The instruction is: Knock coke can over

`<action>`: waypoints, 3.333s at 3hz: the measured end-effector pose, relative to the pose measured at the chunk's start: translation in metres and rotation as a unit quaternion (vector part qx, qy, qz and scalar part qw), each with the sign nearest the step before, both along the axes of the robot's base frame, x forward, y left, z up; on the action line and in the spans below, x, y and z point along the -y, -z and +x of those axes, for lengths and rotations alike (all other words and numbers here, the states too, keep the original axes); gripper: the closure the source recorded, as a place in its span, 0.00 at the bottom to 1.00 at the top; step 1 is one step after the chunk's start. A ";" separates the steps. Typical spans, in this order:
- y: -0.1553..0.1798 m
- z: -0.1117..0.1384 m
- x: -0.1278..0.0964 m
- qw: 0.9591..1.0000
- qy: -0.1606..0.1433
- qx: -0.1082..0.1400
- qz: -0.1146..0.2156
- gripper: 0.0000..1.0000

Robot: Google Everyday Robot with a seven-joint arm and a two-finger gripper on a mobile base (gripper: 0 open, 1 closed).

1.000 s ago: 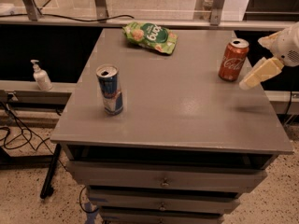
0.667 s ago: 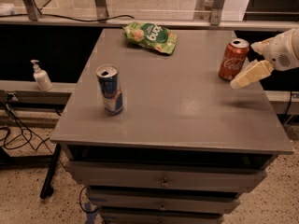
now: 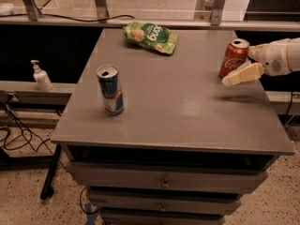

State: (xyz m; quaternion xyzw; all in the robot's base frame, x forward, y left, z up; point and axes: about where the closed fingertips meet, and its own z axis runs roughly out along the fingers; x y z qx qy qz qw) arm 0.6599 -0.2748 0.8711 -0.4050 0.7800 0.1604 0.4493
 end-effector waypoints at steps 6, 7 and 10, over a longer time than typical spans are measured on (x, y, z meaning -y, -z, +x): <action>-0.066 -0.075 -0.108 0.975 -0.194 -0.021 0.108 0.00; -0.065 -0.074 -0.099 0.977 -0.186 -0.014 0.101 0.00; -0.072 -0.053 -0.036 0.987 -0.137 0.050 0.070 0.00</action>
Offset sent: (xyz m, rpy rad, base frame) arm -0.0185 0.0492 0.0174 0.2107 0.0371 0.2005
